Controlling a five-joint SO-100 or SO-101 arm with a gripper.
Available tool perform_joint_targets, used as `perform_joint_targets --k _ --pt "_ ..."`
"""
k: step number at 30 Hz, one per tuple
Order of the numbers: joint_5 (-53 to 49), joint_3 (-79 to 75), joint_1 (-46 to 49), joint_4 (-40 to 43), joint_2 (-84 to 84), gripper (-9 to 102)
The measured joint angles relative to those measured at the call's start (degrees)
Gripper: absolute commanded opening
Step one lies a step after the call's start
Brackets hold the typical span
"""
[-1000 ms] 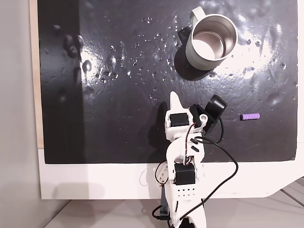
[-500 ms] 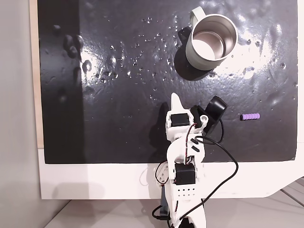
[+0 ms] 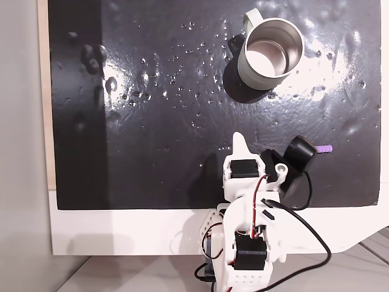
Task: Grasp a pengrip and put it in the cup.
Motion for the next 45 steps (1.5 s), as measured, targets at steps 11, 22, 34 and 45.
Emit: perform_joint_targets --k 11,22,34,45 --pt "-12.2 -33.1 15.2 26.7 -23.1 0" --pt "-28.9 -39.5 36.6 26.7 -35.4 4" --pt "-35.9 -43.2 48.9 19.7 -52.6 27" --pt "-38.9 -45.2 53.1 13.8 -64.7 27"
